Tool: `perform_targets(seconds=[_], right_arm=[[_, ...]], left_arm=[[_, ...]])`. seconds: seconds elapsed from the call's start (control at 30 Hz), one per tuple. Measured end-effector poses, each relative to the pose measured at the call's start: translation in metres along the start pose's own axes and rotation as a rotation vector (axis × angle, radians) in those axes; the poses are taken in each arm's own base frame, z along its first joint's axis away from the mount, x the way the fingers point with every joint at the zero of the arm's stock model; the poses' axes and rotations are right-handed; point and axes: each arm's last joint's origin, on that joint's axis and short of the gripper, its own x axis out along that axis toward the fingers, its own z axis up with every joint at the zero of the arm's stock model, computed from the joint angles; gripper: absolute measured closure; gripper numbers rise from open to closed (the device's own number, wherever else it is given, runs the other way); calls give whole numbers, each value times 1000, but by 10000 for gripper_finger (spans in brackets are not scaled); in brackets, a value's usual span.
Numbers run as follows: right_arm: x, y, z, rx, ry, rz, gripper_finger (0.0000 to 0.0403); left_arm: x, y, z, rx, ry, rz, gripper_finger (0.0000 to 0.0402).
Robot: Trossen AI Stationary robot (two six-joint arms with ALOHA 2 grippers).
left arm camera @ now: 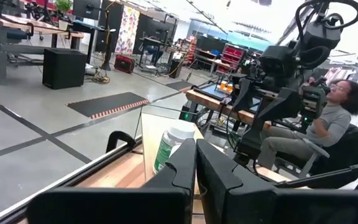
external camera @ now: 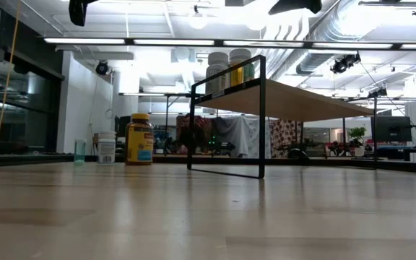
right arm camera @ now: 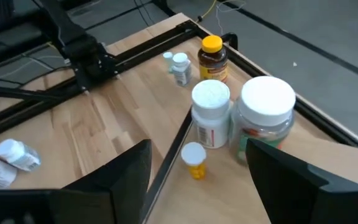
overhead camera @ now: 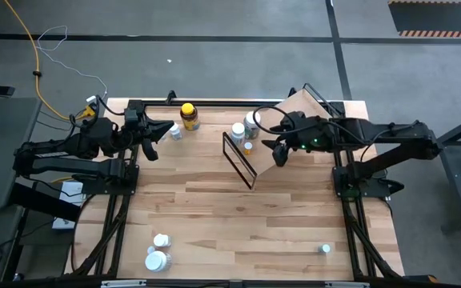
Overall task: Pick and place medicine bottles onto shelf by color
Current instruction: Put the small white pill bottle on the shelf
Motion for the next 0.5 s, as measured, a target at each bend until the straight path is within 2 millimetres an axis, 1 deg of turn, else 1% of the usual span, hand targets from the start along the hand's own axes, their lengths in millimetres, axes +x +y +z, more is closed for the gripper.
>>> perform_targets(seconds=[0.13, 0.23, 0.3, 0.33, 0.4, 0.43, 0.5], right_arm=[[0, 0, 0, -43, -1, 4, 151], [0, 0, -1, -32, 9, -1, 152], [0, -1, -3, -16, 25, -15, 162], [0, -2, -4, -17, 33, -19, 173], [0, -3, -6, -27, 60, -31, 214], [-1, -3, -8, -27, 78, -37, 243], [-1, -5, -12, -28, 124, -40, 317]], left_arm=[[0, 0, 0, 0, 0, 0, 398], [0, 0, 0, 0, 0, 0, 398], [0, 0, 0, 0, 0, 0, 398], [0, 0, 0, 3, 0, 0, 398], [0, 0, 0, 23, 0, 0, 398], [0, 0, 0, 31, 0, 0, 398], [0, 0, 0, 42, 0, 0, 398]])
